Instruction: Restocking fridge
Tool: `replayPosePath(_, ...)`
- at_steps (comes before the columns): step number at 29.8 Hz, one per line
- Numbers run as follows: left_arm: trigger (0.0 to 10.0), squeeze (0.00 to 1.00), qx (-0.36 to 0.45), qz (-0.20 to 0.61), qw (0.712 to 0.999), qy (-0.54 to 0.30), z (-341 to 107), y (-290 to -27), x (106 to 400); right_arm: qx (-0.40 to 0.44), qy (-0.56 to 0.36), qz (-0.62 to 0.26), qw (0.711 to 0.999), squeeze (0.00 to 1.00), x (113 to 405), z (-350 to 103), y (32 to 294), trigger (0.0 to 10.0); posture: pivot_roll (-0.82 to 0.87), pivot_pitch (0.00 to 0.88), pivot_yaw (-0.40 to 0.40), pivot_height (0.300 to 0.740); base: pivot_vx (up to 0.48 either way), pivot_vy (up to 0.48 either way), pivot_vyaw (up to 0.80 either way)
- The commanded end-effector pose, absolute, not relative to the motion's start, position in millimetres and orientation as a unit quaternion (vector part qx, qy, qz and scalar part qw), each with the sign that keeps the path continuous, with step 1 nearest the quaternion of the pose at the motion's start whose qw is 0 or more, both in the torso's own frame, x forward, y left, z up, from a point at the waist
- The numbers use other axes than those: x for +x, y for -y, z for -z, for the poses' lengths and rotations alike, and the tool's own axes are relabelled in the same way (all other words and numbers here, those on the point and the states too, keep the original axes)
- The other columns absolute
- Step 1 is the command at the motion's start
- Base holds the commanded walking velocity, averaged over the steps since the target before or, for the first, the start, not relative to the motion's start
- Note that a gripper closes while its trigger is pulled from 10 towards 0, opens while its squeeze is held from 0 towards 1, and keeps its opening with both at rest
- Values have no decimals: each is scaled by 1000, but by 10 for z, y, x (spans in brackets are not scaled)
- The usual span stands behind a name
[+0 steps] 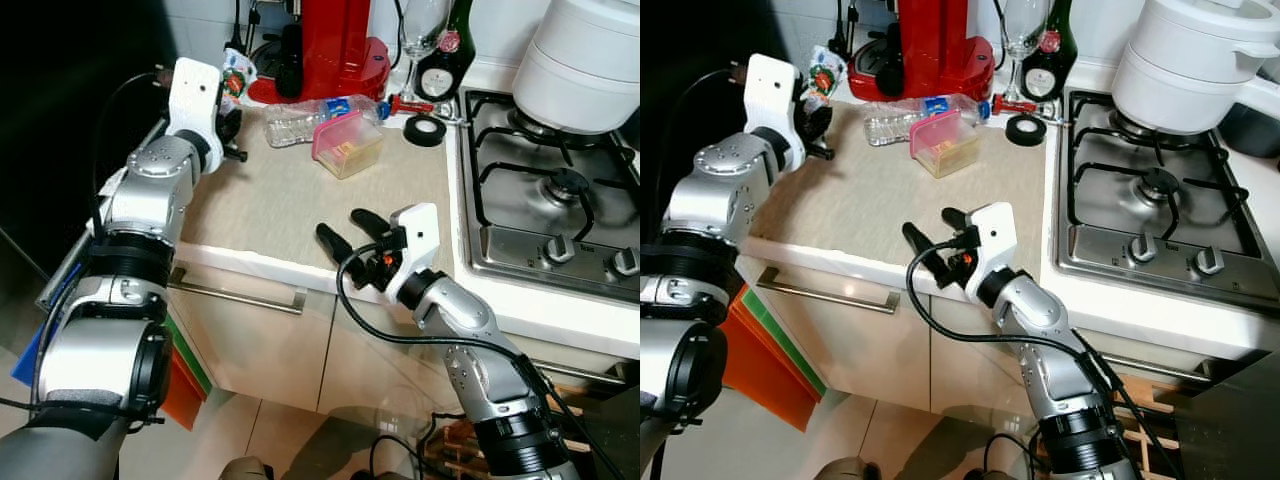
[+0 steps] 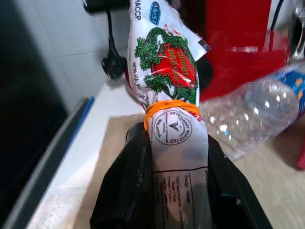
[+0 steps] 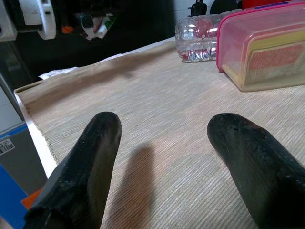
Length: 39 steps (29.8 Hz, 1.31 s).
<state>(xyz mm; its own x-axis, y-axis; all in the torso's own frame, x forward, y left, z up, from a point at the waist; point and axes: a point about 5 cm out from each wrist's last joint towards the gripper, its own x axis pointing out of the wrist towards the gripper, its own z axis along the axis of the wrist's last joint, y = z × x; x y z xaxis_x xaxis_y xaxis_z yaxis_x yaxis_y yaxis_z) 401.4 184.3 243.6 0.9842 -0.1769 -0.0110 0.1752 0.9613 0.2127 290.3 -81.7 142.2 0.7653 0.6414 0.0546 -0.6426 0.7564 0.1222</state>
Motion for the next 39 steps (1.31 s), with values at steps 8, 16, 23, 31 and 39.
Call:
replayPosePath(8, 0, 0, 69, 86, 992, 60, -2434, -1790, 3831, 65, -3, -289, 955, 0, 2956, -1337, 936, 10000, -14, 54, -22, 740, 0, 0, 0)
replayPosePath(16, 0, 0, 12, 61, 992, 110, -2213, -1729, 3488, 35, 49, -216, 974, 0, 3074, -1449, 1102, 10000, 2, 39, -22, 740, 0, 0, 0)
replayPosePath(23, 0, 0, 2, 68, 989, 132, -2060, -1578, 3238, 20, 71, -193, 978, 0, 3102, -1502, 1147, 10000, 5, 21, -14, 740, 0, 0, 0)
replayPosePath(31, 0, 0, -5, 72, 991, 115, -1892, -1463, 3079, 20, 72, -185, 980, 0, 3113, -1457, 1156, 10000, 12, 6, -22, 740, 0, 0, 0)
replayPosePath(39, 0, 0, 10, 76, 989, 124, -1956, -1464, 3152, 35, 67, -181, 981, 0, 3131, -1437, 1137, 10000, 9, 4, -18, 740, 0, 0, 0)
